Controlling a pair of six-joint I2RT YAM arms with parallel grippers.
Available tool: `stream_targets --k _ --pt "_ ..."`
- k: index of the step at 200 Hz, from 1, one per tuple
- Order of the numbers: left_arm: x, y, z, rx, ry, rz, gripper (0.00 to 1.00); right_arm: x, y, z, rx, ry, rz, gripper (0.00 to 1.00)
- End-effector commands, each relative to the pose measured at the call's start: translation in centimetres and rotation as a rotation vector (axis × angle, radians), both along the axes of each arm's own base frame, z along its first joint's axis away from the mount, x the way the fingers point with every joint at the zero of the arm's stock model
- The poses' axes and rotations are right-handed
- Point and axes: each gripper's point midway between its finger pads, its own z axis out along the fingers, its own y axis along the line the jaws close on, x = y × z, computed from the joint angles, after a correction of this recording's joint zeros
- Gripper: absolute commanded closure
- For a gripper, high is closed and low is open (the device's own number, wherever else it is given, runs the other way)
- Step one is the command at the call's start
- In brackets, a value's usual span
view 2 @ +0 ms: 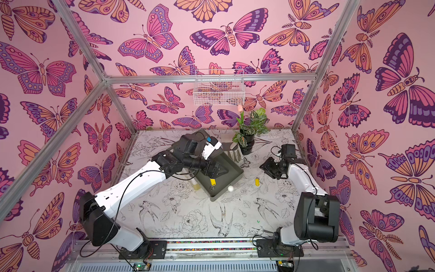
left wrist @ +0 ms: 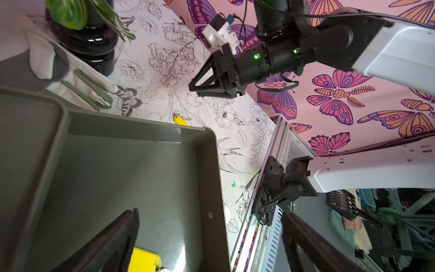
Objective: Take the keys out of the drawer
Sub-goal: Place the key at the center of the board, then pick up the key from the drawer.
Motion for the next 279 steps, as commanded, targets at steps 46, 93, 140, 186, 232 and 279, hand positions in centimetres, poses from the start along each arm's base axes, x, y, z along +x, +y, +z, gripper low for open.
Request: stream_targets --k 46,93,140,186,232,279 --pt "1.2 4.9 3.5 0.016 -0.181 0.162 0.00 -3.8 4.8 11.5 -0.127 -0.155 0.191 0.52" --pt "2.9 8.9 2.5 0.006 -0.123 0.269 0.00 -5.8 10.8 16.3 -0.104 -0.231 0.373 0.49" --pt "3.2 11.3 2.4 -0.009 -0.099 0.315 0.00 -9.0 17.7 16.2 -0.175 -0.161 0.635 0.48" --pt "3.8 11.9 1.1 -0.008 -0.038 0.327 0.00 -11.0 21.8 12.8 -0.270 -0.052 0.797 0.48" --pt "5.2 13.0 -1.7 0.037 0.055 0.398 0.00 -12.7 24.0 9.6 -0.320 0.037 0.874 0.48" --pt "5.4 14.4 -3.3 0.101 0.098 0.455 0.00 -13.2 24.6 7.4 -0.362 0.084 0.898 0.49"
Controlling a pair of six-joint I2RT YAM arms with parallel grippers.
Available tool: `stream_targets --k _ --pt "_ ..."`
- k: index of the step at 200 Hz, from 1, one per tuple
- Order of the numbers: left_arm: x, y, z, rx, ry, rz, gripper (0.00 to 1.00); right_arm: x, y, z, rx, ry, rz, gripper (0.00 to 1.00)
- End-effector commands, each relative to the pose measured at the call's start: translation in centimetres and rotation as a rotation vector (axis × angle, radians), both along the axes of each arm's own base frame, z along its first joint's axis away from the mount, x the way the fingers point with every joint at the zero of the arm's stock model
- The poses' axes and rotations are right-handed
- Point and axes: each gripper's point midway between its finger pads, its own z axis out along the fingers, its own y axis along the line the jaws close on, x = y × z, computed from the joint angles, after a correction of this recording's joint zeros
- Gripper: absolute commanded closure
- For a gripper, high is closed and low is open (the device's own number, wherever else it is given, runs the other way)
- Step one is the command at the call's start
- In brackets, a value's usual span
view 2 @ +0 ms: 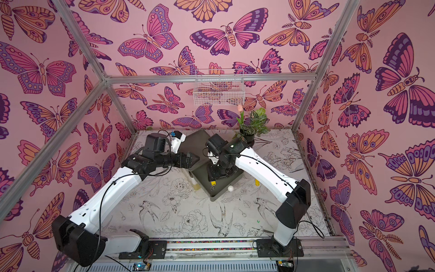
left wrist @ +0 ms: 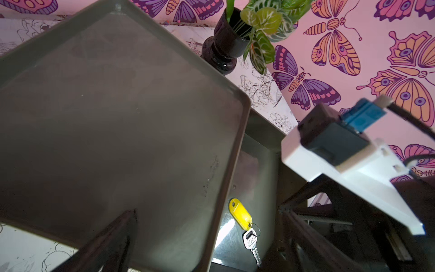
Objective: Take the keys out of the drawer
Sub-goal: Pick up the key from the drawer.
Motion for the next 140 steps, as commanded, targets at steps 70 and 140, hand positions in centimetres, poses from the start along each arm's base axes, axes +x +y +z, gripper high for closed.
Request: stream_targets --k 70,140 --pt "-0.4 1.5 -2.3 0.050 0.084 0.051 0.00 -0.8 -0.6 -2.2 -0.068 0.035 -0.006 0.51" --pt "-0.6 1.6 -2.3 0.050 0.079 0.044 0.00 -0.9 0.0 -3.4 -0.073 0.060 -0.008 0.54"
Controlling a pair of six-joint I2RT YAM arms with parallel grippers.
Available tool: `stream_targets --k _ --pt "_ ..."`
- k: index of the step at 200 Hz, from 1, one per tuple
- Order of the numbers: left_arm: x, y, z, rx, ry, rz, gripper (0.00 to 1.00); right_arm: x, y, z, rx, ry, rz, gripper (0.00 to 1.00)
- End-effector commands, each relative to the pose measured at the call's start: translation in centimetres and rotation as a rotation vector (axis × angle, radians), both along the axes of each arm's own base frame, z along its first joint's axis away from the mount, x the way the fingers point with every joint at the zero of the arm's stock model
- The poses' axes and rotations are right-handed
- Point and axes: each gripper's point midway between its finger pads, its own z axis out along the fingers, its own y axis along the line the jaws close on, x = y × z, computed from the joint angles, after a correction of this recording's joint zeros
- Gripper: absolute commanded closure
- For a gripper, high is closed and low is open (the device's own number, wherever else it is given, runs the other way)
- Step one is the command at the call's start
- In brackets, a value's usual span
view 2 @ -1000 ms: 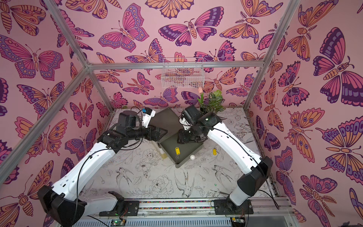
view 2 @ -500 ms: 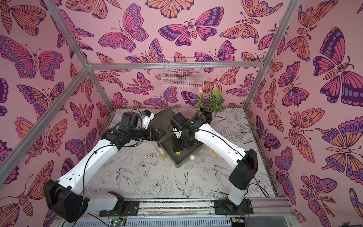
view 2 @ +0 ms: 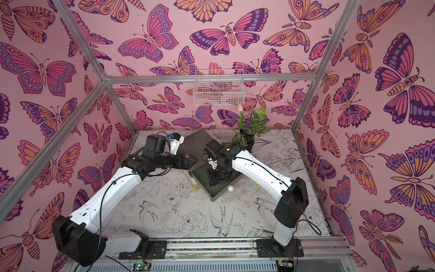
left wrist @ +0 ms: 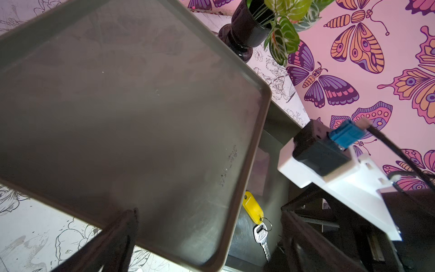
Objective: Take the keys out of the drawer
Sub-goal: Pick up the key from the drawer.
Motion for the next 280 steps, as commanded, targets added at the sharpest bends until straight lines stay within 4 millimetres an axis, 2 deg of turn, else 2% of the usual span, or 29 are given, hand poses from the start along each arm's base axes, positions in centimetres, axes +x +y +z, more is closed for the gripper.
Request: stream_targets --k 1,30,116,207,280 --pt "-0.6 0.6 -1.2 0.018 0.041 0.010 0.00 -0.1 0.5 -1.0 -0.016 0.018 -0.004 0.54" --pt "-0.7 0.6 -1.1 0.018 0.036 0.007 0.00 0.0 0.9 -1.4 -0.015 0.022 -0.005 0.60" --pt "-0.8 0.8 -1.3 0.025 0.032 0.005 0.00 0.2 1.2 -2.3 -0.029 0.035 -0.002 0.68" --pt "-0.9 0.9 -1.5 0.026 0.038 0.004 0.00 0.3 1.2 -2.3 -0.031 0.032 -0.004 0.76" --pt "-1.0 1.0 -1.4 0.025 0.034 0.005 0.00 0.6 0.8 -1.8 -0.042 0.005 -0.008 0.94"
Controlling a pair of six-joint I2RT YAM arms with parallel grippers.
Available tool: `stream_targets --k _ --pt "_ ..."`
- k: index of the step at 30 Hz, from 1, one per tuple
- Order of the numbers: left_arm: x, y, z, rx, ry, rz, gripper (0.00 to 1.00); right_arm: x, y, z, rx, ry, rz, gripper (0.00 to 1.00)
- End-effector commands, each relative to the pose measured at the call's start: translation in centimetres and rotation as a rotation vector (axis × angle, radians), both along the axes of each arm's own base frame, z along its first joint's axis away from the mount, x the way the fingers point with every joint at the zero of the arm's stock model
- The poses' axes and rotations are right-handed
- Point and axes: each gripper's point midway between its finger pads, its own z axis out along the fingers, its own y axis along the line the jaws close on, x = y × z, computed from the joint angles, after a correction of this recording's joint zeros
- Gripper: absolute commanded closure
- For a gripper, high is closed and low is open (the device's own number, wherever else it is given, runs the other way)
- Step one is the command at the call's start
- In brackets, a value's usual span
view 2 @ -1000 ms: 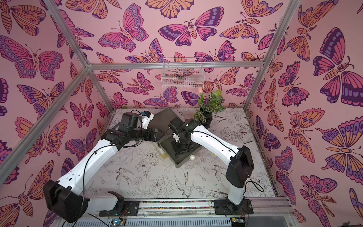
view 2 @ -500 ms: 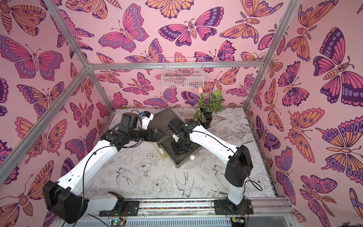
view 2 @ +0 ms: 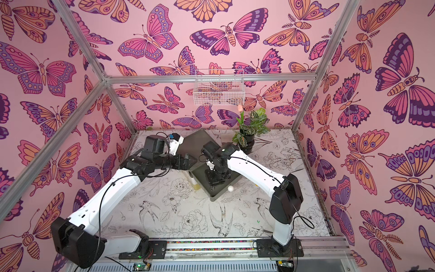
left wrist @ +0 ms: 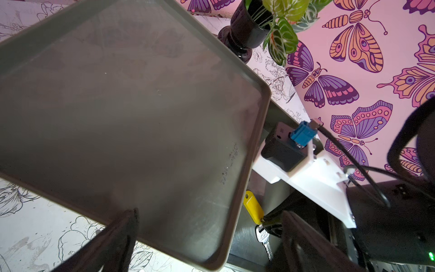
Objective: Take the keys out of the drawer
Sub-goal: Pick up the key from the drawer.
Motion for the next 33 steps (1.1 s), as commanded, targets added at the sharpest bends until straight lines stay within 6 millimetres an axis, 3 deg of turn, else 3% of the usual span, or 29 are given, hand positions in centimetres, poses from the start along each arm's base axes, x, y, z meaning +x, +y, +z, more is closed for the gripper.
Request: stream_targets --k 1,11,33 --pt "-0.9 0.7 -1.4 0.026 0.049 0.006 0.00 0.2 -0.2 0.2 -0.020 -0.025 -0.002 0.94" --pt "-0.7 0.7 -1.1 0.021 0.044 0.007 0.00 2.0 -0.7 2.5 -0.025 -0.138 -0.034 0.99" --pt "-0.7 0.5 0.2 -0.002 0.019 0.001 0.00 3.6 -1.5 6.5 0.047 -0.280 -0.070 1.00"
